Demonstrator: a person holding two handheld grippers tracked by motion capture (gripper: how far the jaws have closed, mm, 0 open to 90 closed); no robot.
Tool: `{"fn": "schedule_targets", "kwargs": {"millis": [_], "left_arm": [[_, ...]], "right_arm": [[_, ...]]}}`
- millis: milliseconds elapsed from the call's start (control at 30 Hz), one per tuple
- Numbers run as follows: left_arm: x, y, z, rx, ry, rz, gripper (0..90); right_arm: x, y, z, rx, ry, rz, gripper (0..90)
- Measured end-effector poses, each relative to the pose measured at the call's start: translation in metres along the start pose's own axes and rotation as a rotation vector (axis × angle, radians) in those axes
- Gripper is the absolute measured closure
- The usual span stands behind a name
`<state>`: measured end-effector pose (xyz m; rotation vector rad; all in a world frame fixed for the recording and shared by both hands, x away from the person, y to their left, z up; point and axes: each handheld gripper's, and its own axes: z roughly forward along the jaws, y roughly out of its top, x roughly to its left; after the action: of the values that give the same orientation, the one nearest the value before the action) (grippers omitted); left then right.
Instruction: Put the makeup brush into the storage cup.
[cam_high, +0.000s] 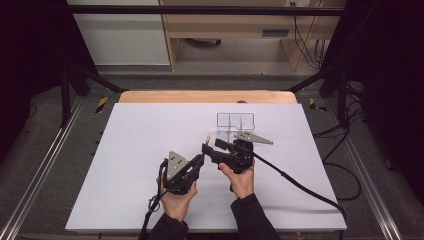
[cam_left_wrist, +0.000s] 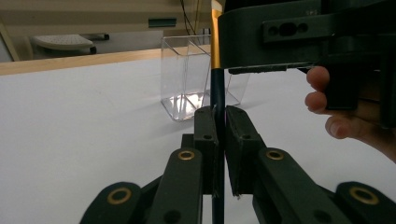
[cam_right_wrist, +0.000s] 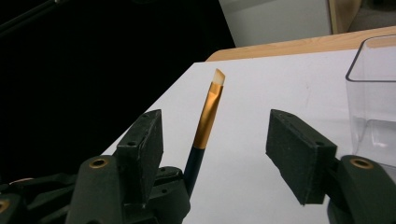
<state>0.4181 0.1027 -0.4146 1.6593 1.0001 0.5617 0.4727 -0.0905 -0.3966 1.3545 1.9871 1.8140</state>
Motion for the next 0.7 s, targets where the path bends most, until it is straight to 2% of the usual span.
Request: {"fn": "schedule_targets", "kwargs": {"millis": [333,700], "left_arm": [[-0.0052,0.0003,-0.0003,-0.014,0.000,0.013,82.9],[-0.0061,0.0015,-0.0015,-0.026,0.002,0.013,82.9]], "right_arm": [[0.0009,-0.0014,0.0012,-0.009,0.019,0.031,45.2],[0.0019,-0.0024,0.0012,-0.007,0.052,0.058,64.0]]}}
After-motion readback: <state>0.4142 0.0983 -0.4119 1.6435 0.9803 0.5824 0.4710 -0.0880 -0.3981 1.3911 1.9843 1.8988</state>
